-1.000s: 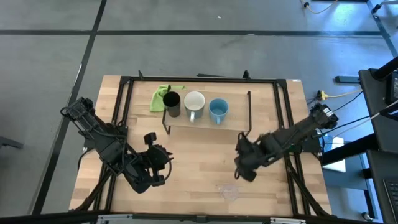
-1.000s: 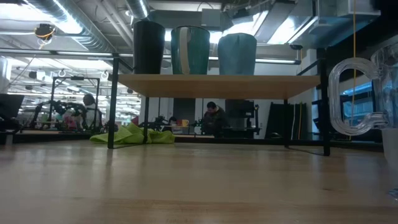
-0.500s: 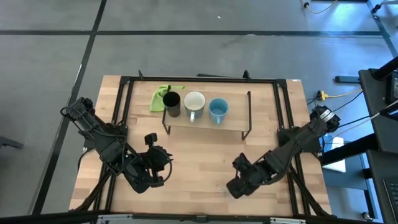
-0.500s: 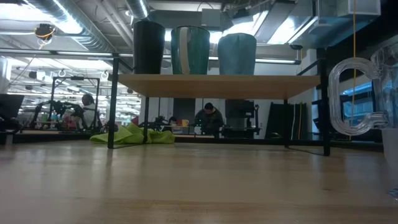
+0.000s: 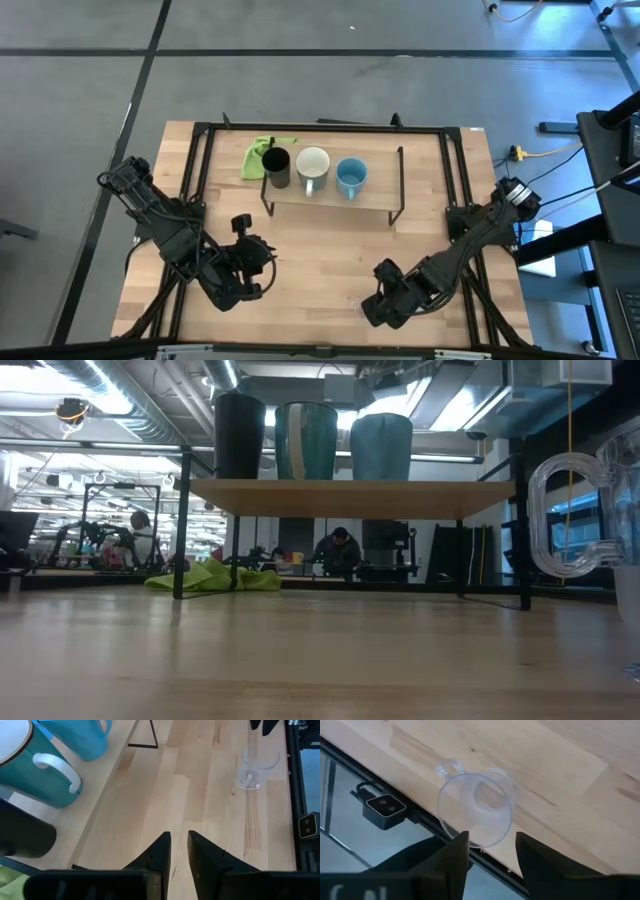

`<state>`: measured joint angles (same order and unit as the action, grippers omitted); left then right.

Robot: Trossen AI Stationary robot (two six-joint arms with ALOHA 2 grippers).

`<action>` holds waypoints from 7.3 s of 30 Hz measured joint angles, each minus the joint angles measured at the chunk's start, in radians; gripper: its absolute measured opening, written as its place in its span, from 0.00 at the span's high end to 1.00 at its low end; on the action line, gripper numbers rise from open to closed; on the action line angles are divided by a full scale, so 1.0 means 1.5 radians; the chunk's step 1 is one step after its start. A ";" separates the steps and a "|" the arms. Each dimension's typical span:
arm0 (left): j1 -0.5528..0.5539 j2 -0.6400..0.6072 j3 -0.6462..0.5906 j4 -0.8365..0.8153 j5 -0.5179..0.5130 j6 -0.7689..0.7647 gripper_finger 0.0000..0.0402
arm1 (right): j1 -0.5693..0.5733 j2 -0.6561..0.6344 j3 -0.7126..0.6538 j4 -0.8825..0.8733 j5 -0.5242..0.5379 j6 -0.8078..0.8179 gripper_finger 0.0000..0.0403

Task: Stack small to large cups/mugs on shelf
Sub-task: Put the transparent mug on the shelf

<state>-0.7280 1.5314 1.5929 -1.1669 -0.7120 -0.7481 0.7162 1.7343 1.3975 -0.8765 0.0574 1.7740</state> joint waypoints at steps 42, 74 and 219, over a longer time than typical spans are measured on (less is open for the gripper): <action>-0.010 0.000 0.000 -0.007 -0.001 0.012 0.85 | 0.028 0.087 0.001 0.049 0.015 0.209 0.61; -0.009 0.000 0.000 0.006 -0.007 -0.025 0.85 | -0.033 0.076 0.001 -0.070 0.048 -0.362 0.97; -0.022 0.000 0.000 0.015 -0.039 -0.018 0.85 | -0.023 -0.019 0.024 -0.296 0.121 0.184 0.71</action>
<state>-0.7616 1.5311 1.5929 -1.1442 -0.7700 -0.7746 0.6819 1.7062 1.4339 -1.3203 0.2392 2.0503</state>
